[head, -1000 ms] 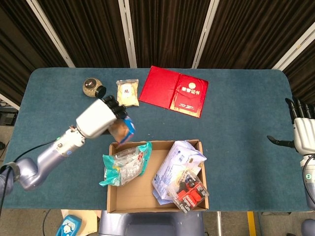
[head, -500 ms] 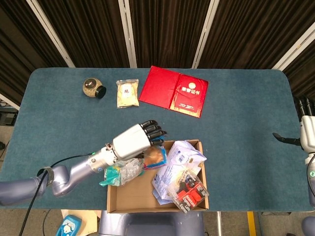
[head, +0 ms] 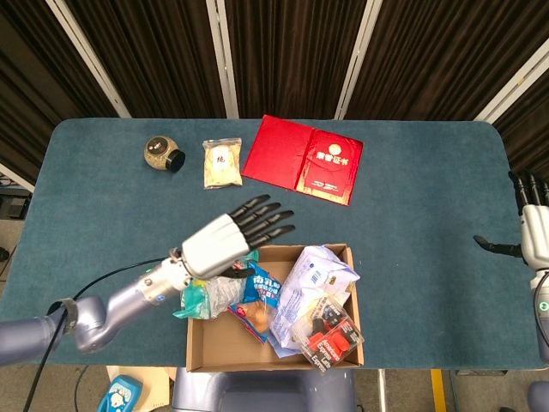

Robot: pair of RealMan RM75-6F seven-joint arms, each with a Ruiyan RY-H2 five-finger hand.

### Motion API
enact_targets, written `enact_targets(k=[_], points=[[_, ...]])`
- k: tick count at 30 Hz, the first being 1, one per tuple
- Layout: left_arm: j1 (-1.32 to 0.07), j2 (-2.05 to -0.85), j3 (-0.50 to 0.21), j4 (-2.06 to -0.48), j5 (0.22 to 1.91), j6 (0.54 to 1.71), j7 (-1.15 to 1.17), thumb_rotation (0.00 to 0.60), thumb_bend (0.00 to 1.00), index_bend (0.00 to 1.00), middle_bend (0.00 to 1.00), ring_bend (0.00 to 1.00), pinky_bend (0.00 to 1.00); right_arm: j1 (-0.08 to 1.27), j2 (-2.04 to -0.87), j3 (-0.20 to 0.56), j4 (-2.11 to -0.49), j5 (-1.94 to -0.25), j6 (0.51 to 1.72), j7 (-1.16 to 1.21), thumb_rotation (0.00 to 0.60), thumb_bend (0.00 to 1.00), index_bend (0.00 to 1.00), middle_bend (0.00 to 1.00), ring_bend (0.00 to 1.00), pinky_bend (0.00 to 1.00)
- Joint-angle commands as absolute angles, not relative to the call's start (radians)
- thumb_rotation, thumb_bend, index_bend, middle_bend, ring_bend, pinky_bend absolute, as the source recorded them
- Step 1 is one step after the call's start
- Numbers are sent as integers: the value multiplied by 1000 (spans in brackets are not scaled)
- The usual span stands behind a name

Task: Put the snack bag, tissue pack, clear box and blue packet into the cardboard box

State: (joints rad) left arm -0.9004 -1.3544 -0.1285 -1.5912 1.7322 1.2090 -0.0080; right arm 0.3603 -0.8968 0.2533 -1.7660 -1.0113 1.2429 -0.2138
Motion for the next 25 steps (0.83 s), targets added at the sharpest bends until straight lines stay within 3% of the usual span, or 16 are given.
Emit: enact_targets(k=[1,8,14,19,25], points=[[-815,-1274,-117,-1654,1685,1276,56,600,0,53,0,0,25,353,-889,250,-1784,-1026,1252,-210,600,0,14,0,0,14],[-589,-1122,-28,-1803,1555,1416,183,600,0,28,0,0,0,324,-885,229,-1819,-1079,1280,-181,600,0,13,0,0,15],[-422,-1058,63,-1848,1513,1533,269,600,0,0,0,0,0,291,-900,178,-1808,-1147,1288,-165,600,0,0,0,0,0],[-285,-1075,126,-1802,1504,1634,247,600,0,0,0,0,0,240,-929,138,-1797,-1216,1341,-119,600,0,0,0,0,0],[-177,-1147,146,-1682,1510,1723,188,600,0,0,0,0,0,186,-981,94,-1747,-1321,1416,-63,600,0,0,0,0,0]])
